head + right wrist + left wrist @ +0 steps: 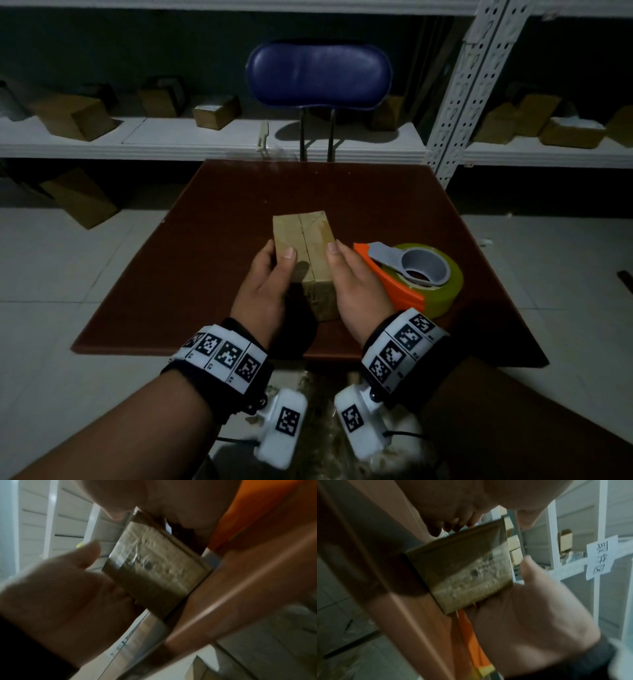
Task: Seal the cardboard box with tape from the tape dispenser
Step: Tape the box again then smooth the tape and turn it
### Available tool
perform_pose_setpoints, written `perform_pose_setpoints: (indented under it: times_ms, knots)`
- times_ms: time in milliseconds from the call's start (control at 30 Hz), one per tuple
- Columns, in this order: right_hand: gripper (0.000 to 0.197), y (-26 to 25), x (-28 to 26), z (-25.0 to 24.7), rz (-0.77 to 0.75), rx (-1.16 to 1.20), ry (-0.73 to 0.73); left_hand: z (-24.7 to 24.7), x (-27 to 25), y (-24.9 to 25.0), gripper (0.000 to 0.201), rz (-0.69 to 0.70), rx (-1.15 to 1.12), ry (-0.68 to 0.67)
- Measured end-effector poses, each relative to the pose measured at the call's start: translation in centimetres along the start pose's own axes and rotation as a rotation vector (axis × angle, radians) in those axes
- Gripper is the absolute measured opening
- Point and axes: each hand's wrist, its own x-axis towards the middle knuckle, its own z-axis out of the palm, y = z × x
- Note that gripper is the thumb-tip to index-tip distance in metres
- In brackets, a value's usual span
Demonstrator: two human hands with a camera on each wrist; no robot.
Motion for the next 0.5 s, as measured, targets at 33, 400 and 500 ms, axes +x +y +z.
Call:
perform_pose_setpoints:
  times_ms: [33,400,500]
  knots:
    - [0.061,-0.03,-0.02,0.17,0.007,0.039,-0.018,0.22,-0.06,-0.09,0.043,0.009,0.021,-0.021]
    - [0.044,0.43,0.53,0.33,-0.073,0.003,-0.062,0.33,0.28,-0.83,0.056,0.028,0.096,-0.01]
    - [0.05,0.57,0.57,0.28,-0.066,-0.005,-0.069,0.55,0.28,-0.66,0.044,0.02,0.063,-0.006]
